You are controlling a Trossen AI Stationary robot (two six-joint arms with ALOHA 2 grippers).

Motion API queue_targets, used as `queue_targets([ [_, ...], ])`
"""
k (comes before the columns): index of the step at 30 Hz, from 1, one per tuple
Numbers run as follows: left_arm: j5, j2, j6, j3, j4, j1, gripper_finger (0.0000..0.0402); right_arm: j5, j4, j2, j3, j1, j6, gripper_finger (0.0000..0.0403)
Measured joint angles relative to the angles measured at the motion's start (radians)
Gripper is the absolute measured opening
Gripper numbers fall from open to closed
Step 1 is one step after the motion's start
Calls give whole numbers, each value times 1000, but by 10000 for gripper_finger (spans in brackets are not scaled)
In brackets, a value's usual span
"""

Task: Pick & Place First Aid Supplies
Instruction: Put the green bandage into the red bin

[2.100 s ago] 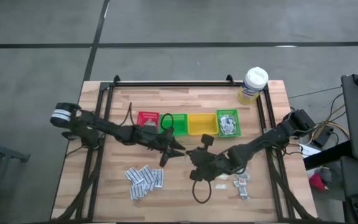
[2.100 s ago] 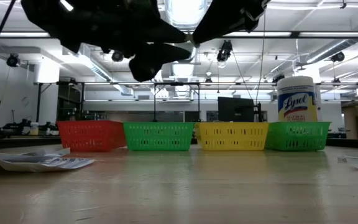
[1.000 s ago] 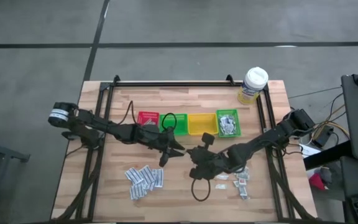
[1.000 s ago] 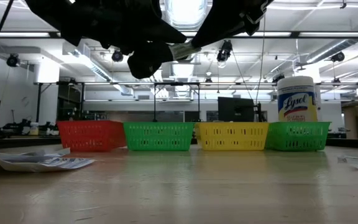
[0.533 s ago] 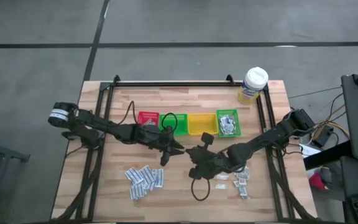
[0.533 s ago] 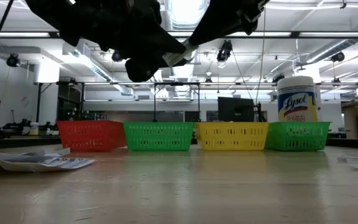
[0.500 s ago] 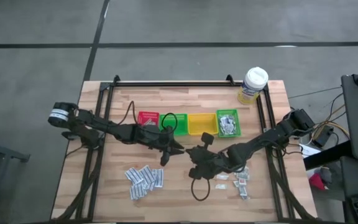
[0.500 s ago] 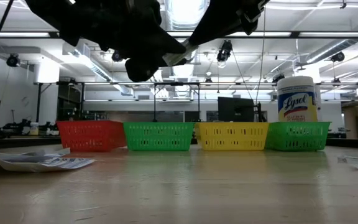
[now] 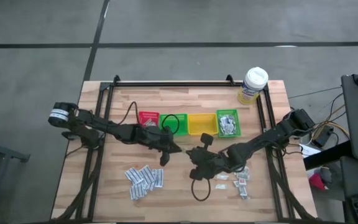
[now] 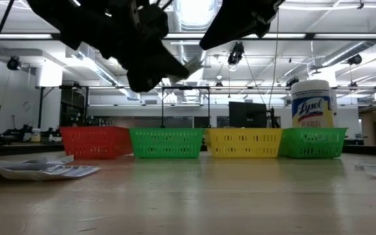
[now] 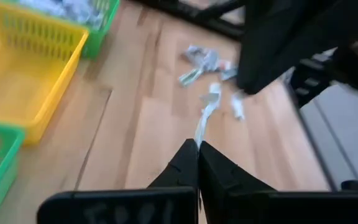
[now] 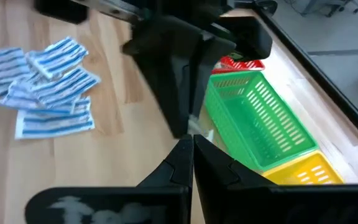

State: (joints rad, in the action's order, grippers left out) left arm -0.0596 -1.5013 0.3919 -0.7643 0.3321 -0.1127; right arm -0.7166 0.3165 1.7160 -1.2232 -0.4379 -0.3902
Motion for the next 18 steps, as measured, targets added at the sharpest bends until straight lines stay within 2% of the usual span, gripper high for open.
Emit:
queue_targets([
  [6, 105, 5, 30, 0, -163, 3, 0, 70, 77, -2, 0, -3, -39, 43],
  [9, 201, 23, 60, 0, -281, 13, 0, 82, 162, -2, 0, -8, -105, 68],
  [12, 306, 55, 97, 0, -409, 26, 0, 138, 261, -2, 0, -19, -157, 88],
  [18, 482, 157, 186, 1, -620, 61, 0, 150, 428, -2, 0, -72, -298, 103],
])
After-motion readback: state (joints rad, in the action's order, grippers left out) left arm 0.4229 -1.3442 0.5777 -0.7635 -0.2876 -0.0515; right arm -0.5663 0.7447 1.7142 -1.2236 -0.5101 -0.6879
